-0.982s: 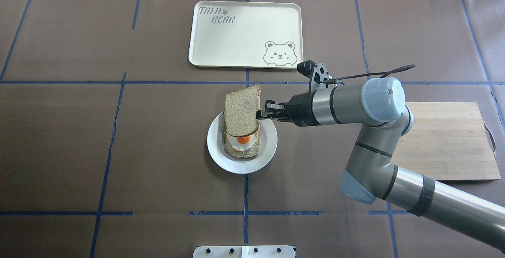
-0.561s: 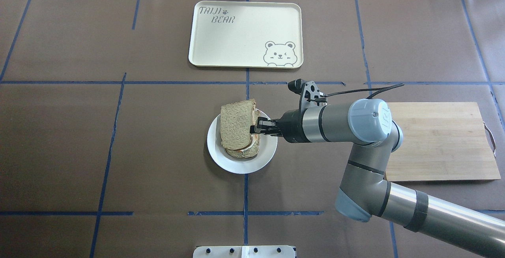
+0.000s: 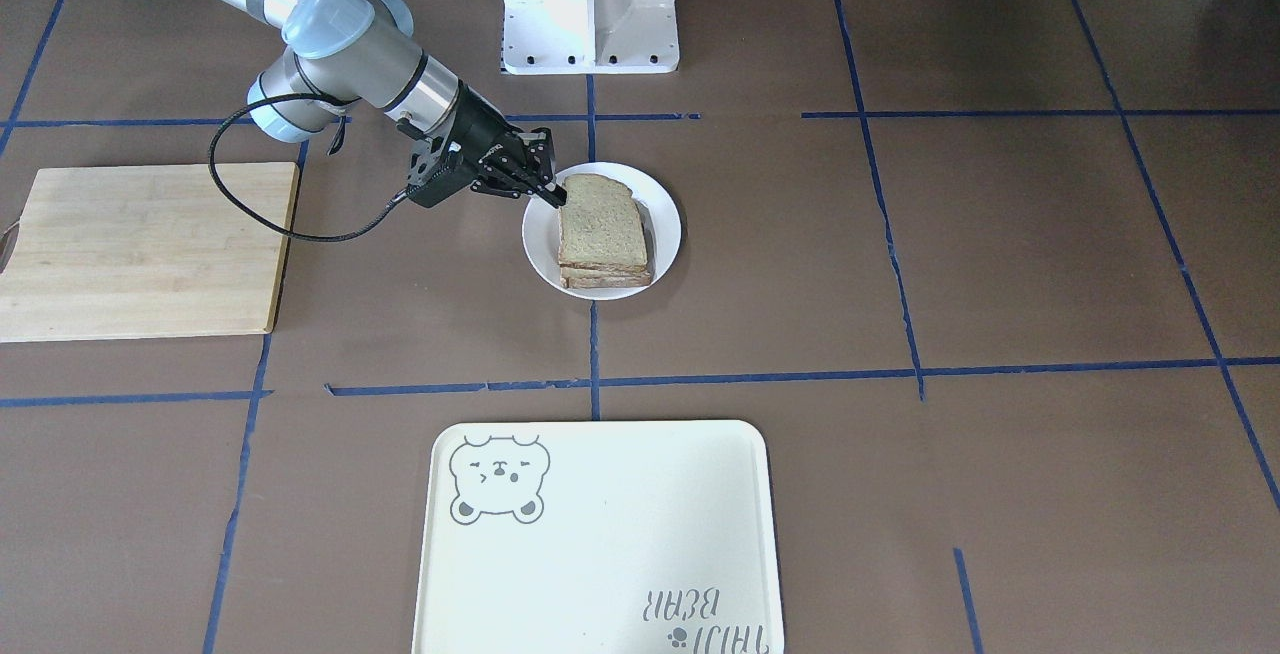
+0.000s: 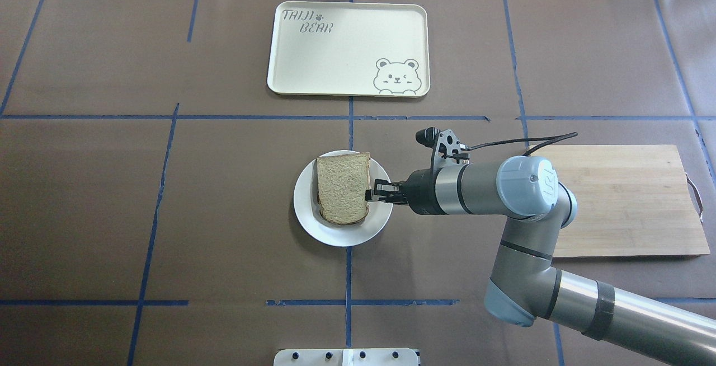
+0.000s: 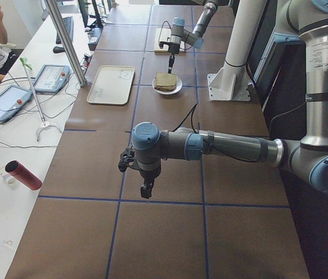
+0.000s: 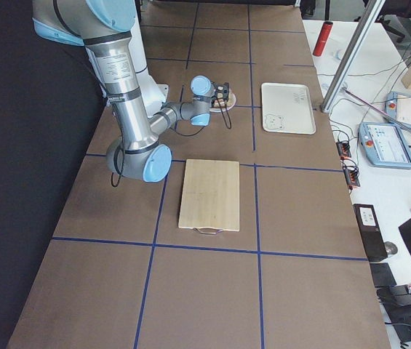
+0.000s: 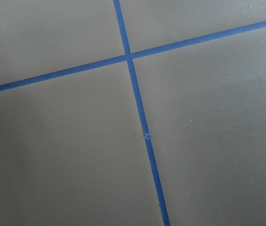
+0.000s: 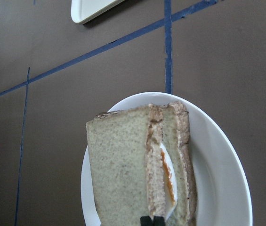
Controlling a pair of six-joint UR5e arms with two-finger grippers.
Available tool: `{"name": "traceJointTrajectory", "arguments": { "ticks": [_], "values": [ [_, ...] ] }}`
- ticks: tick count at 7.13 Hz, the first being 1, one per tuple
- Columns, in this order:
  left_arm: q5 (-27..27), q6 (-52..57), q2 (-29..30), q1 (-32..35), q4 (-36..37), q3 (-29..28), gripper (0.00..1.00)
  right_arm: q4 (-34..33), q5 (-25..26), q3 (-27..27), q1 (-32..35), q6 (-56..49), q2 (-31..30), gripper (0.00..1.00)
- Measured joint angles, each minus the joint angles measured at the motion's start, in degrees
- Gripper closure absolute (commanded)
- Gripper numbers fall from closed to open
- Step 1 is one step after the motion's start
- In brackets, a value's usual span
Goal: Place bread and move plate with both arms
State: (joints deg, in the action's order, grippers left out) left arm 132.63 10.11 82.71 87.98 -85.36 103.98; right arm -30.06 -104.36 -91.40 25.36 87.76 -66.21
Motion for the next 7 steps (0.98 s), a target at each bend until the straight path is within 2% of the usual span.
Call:
{"name": "traceJointTrajectory", "arguments": {
  "ticks": [1, 2, 3, 5, 7],
  "values": [
    [0.00, 0.00, 0.00, 0.00, -0.04, 0.00, 0.00, -1.08, 0.70, -0.02, -0.27, 0.11, 0.22, 0.01],
    [0.00, -0.02, 0.00, 0.00, -0.06, 0.16, 0.00, -4.07, 1.28, -0.75, -0.25, 0.20, 0.65, 0.01],
    [0.00, -0.04, 0.00, 0.00, -0.05, 0.53, 0.00, -9.47, 0.95, -2.62, 0.35, 0.01, 1.03, 0.01],
    [-0.13, -0.03, 0.02, -0.05, -0.05, 1.28, 0.00, -28.57, -5.59, -8.60, 5.81, -5.83, 1.82, 0.01],
    [-0.26, -0.31, 0.27, -0.40, -4.49, 1.07, 0.00, -45.68, -14.49, -11.81, 15.55, -21.27, 1.75, 0.01]
  ]
}}
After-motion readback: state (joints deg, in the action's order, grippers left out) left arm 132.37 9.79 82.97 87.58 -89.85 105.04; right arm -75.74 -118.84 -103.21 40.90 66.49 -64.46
